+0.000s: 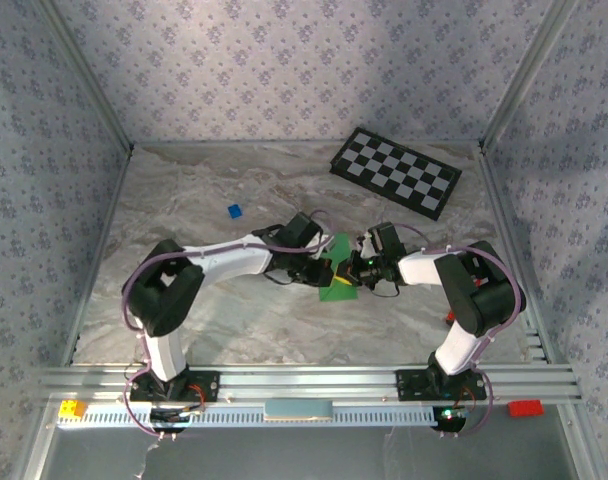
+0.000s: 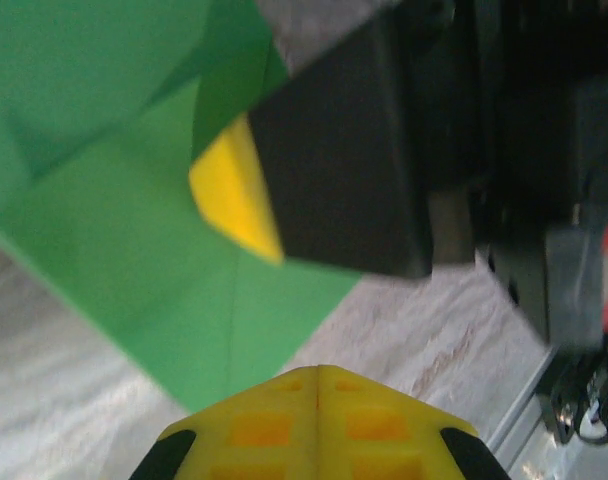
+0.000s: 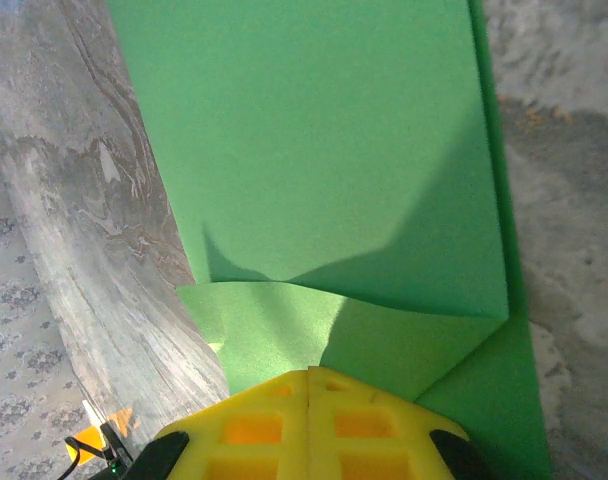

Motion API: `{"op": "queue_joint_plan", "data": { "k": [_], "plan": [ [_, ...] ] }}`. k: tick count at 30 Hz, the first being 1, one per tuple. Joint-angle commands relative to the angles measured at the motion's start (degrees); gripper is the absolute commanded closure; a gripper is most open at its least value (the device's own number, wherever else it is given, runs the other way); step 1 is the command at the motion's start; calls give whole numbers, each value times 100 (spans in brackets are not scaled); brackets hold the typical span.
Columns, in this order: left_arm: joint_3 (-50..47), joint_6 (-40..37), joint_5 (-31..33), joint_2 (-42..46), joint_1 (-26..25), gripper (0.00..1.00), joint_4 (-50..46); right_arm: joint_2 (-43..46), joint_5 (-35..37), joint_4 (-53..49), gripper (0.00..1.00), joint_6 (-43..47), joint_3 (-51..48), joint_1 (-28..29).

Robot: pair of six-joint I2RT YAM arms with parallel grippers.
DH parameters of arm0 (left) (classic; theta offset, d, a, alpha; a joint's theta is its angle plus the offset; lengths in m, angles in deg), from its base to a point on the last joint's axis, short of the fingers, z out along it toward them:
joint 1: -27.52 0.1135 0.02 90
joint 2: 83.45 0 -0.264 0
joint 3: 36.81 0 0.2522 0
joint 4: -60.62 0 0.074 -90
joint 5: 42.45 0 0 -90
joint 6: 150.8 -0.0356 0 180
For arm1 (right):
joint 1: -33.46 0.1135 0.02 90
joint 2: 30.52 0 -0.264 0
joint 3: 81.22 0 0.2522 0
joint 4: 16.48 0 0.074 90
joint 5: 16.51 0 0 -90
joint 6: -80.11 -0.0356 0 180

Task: Fold a paper plane with a square sheet of paper (pick it up from the middle)
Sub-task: Fold the triangle a second time at the center of the table.

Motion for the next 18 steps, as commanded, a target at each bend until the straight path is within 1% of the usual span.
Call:
{"op": "queue_joint_plan", "data": {
  "k": [1, 5, 7, 12, 18],
  "plan": [
    [272, 26, 87, -416, 21, 100, -189, -177, 544, -587, 100, 25, -79, -45],
    [331, -48, 99, -755, 14, 100, -326, -203, 505, -586, 100, 24, -48, -29],
    [226, -66, 227, -815, 18, 100, -400, -195, 489, -587, 100, 28, -44, -28],
    [-149, -108, 414, -819, 18, 100, -512, -125, 394, -571, 100, 8, 55, -40],
    [-521, -11, 412, -696, 21, 100, -363, 349, 309, -472, 100, 63, 228, -27]
  ]
}}
